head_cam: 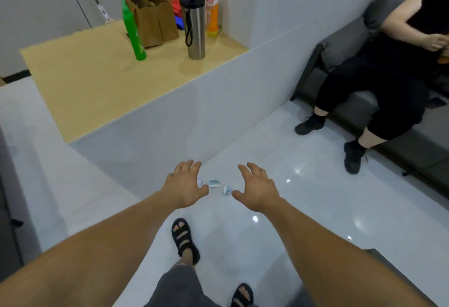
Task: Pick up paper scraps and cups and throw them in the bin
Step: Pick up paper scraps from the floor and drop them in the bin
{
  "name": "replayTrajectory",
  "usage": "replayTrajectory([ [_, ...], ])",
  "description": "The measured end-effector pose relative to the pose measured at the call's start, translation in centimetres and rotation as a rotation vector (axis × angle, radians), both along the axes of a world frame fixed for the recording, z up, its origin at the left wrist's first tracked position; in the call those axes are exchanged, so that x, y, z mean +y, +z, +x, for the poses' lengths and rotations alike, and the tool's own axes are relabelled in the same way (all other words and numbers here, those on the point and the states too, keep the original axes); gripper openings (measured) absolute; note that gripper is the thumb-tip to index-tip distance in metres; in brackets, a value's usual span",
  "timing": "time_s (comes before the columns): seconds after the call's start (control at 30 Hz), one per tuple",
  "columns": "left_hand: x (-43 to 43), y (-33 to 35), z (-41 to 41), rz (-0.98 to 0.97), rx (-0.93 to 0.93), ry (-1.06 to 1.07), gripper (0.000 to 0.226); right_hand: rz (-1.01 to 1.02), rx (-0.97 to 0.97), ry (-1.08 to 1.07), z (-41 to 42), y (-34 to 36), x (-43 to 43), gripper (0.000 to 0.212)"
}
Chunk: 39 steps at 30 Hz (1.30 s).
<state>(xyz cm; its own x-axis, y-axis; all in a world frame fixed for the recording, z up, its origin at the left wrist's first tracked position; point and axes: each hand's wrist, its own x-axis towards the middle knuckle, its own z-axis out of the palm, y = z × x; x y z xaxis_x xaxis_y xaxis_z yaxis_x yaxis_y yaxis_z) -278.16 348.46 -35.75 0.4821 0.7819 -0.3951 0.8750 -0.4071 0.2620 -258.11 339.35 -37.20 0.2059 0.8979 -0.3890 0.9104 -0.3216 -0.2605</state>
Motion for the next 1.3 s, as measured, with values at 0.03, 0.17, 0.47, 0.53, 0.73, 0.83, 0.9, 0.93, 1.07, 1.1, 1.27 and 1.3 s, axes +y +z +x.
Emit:
replayTrajectory([
  [0.03, 1.6, -0.8, 0.5, -0.021, 0.004, -0.023, 0.078, -0.013, 0.005, -0.018, 0.3, -0.9, 1.3, 0.081],
  [0.17, 9.0, -4.6, 2.9, -0.114, 0.036, -0.098, 0.078, -0.076, 0.023, -0.111, 1.5, -4.5, 6.7, 0.080],
  [0.47, 19.6, -17.9, 8.8, -0.343, 0.001, -0.091, 0.072, -0.222, 0.129, -0.248, 5.2, -19.7, 16.3, 0.079],
  [0.53, 20.7, -23.1, 9.7, -0.399, 0.007, -0.054, 0.072, -0.240, 0.149, -0.262, 6.1, -25.6, 17.8, 0.078],
  [0.73, 22.4, -43.0, 11.9, -0.487, 0.028, 0.019, 0.075, -0.323, 0.165, -0.213, 9.1, -47.5, 21.0, 0.081],
  [0.83, 22.5, -52.8, 12.7, -0.529, 0.034, 0.060, 0.074, -0.345, 0.119, -0.187, 10.1, -57.9, 21.6, 0.086],
  [0.9, 22.5, -58.7, 13.0, -0.549, 0.042, 0.071, 0.075, -0.355, 0.089, -0.158, 10.3, -63.9, 21.9, 0.091],
  [0.93, 22.6, -61.3, 13.0, -0.549, 0.047, 0.073, 0.075, -0.356, 0.080, -0.132, 10.3, -66.6, 22.1, 0.093],
  [1.07, 22.0, -68.4, 12.2, -0.566, 0.047, 0.108, 0.076, -0.320, 0.063, -0.076, 9.9, -74.1, 22.5, 0.087],
  [1.1, 21.6, -69.3, 11.9, -0.580, 0.043, 0.115, 0.076, -0.286, 0.050, -0.080, 9.8, -75.2, 22.2, 0.079],
  [1.27, 20.6, -70.6, 11.2, -0.634, -0.028, 0.182, 0.076, -0.192, 0.175, -0.233, 8.2, -75.7, 21.0, 0.057],
  [1.3, 20.8, -70.4, 11.4, -0.643, -0.062, 0.223, 0.074, -0.171, 0.243, -0.226, 7.5, -75.0, 21.0, 0.059],
])
